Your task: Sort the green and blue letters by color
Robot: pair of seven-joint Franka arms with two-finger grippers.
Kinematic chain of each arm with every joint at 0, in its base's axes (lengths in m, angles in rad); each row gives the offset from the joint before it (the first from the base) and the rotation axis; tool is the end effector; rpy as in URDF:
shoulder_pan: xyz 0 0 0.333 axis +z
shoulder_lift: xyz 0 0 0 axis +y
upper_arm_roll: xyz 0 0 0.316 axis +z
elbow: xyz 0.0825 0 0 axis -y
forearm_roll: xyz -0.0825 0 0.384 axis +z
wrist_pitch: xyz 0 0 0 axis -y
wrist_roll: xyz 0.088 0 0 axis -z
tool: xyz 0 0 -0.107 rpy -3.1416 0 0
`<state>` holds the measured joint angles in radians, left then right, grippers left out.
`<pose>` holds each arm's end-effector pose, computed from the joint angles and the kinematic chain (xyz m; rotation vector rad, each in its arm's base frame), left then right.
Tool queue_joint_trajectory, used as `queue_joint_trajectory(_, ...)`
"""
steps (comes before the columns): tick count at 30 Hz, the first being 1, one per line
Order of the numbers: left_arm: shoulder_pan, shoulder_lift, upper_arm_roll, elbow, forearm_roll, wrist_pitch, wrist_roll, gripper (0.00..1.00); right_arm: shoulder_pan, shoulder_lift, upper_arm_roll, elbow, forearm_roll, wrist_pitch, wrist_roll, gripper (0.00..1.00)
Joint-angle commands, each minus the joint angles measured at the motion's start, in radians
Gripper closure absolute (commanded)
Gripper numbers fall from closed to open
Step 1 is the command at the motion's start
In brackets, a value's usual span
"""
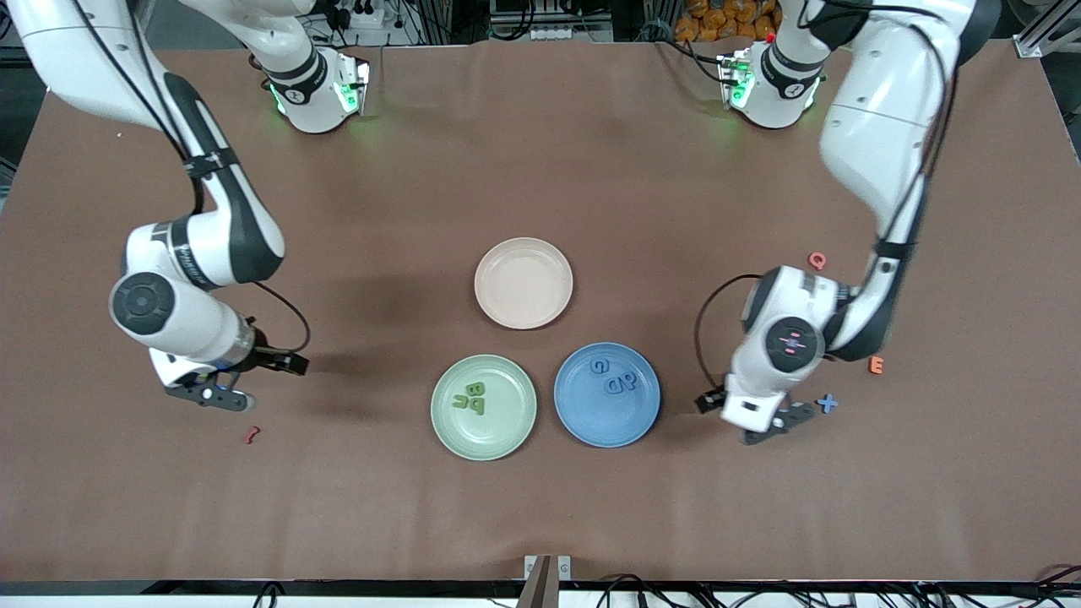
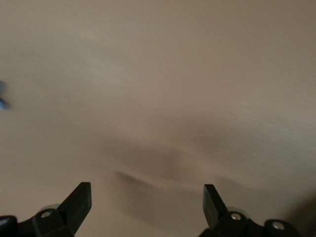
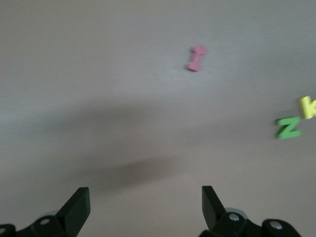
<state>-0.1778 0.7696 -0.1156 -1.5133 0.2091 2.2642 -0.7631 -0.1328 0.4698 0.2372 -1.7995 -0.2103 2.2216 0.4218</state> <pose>0.6852 -0.1878 0.2082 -3.0157 -0.5593 -0.0466 0.6456 0.0494 0.2900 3.0606 -0.3229 -0.0211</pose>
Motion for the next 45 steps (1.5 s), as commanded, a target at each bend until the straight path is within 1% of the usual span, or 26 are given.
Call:
queue_joint_trajectory(1,0.078,-0.056,-0.012,-0.021,0.001,-0.066,0.158,0.00,-0.096,-0.056,0.011,-0.124,0.011,0.085,-0.159,0.00)
queue_joint_trajectory(7,0.148,-0.061,-0.010,-0.021,0.000,-0.089,0.249,0.00,-0.183,-0.033,0.010,-0.172,0.011,0.187,-0.316,0.01)
queue_joint_trajectory(10,0.196,-0.058,-0.012,-0.022,-0.003,-0.100,0.248,0.00,-0.228,-0.010,0.010,-0.185,0.011,0.237,-0.385,0.02)
queue_joint_trajectory(13,0.213,-0.049,-0.010,-0.021,-0.014,-0.098,0.242,0.00,-0.260,0.012,0.010,-0.185,0.011,0.254,-0.432,0.04)
queue_joint_trajectory(17,0.241,-0.046,-0.012,-0.021,-0.016,-0.098,0.245,0.00,-0.277,0.035,0.010,-0.185,0.009,0.280,-0.459,0.05)
queue_joint_trajectory(22,0.251,-0.032,-0.010,-0.010,-0.022,-0.098,0.245,0.00,-0.294,0.058,0.008,-0.184,0.005,0.305,-0.483,0.09)
queue_joint_trajectory(27,0.248,-0.004,-0.009,-0.004,-0.092,-0.089,0.205,0.00,-0.323,0.073,0.007,-0.182,0.005,0.320,-0.535,0.12)
queue_joint_trajectory(31,0.248,0.017,-0.009,0.016,-0.096,-0.078,0.180,0.00,-0.332,0.079,0.007,-0.181,0.005,0.332,-0.546,0.13)
queue_joint_trajectory(38,0.247,0.025,-0.007,0.018,-0.086,-0.051,0.194,0.00,-0.334,0.095,0.004,-0.178,0.002,0.345,-0.548,0.13)
queue_joint_trajectory(45,0.247,0.050,0.011,0.018,-0.086,0.032,0.196,0.00,-0.341,0.112,0.002,-0.176,-0.018,0.369,-0.549,0.15)
